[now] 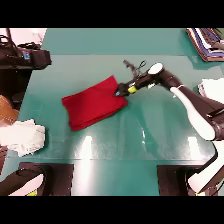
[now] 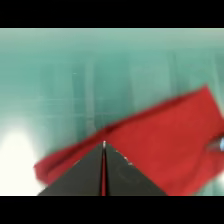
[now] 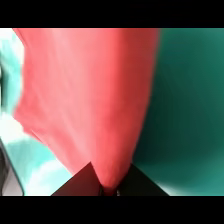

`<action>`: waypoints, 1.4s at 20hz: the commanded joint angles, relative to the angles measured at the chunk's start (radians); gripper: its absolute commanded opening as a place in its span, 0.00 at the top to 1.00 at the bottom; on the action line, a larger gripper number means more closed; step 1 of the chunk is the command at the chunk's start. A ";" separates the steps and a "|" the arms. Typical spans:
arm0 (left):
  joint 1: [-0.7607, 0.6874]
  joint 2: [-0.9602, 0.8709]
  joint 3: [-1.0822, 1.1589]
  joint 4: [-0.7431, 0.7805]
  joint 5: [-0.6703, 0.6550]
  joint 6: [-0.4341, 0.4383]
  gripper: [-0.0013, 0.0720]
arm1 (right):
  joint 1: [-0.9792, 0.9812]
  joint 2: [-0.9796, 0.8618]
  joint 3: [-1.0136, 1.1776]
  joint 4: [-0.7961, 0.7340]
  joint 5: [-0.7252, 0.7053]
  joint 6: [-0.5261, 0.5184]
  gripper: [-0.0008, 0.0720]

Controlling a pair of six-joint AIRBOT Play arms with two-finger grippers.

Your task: Fold the shirts.

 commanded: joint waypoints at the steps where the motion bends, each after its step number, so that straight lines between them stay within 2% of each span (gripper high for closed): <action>1: -0.096 -0.002 -0.003 -0.006 0.032 0.000 0.95 | -0.171 0.080 0.058 -0.108 0.005 0.056 0.97; 5: -0.176 -0.002 -0.003 -0.007 0.108 -0.011 0.95 | -0.482 0.212 0.057 -0.224 0.011 0.064 0.97; 9: -0.222 -0.002 -0.003 -0.007 0.164 -0.037 0.95 | -0.792 0.259 0.058 -0.222 0.010 0.064 0.97; 13: -0.232 -0.002 -0.003 -0.011 0.161 -0.087 0.95 | -1.001 0.245 0.058 -0.203 -0.016 0.064 0.97; 17: -0.232 -0.002 -0.003 -0.011 0.161 -0.086 0.95 | -1.081 0.245 0.058 -0.193 -0.046 0.064 0.97; 20: -0.232 -0.002 -0.003 -0.011 0.161 -0.086 0.95 | -1.091 0.261 0.061 -0.091 -0.091 0.060 0.97; 22: -0.232 -0.002 -0.003 -0.011 0.161 -0.086 0.95 | -1.091 0.273 0.121 -0.083 -0.097 0.059 0.97; 28: -0.232 -0.002 -0.003 -0.011 0.160 -0.085 0.95 | -1.115 0.275 0.378 -0.085 0.095 0.061 0.97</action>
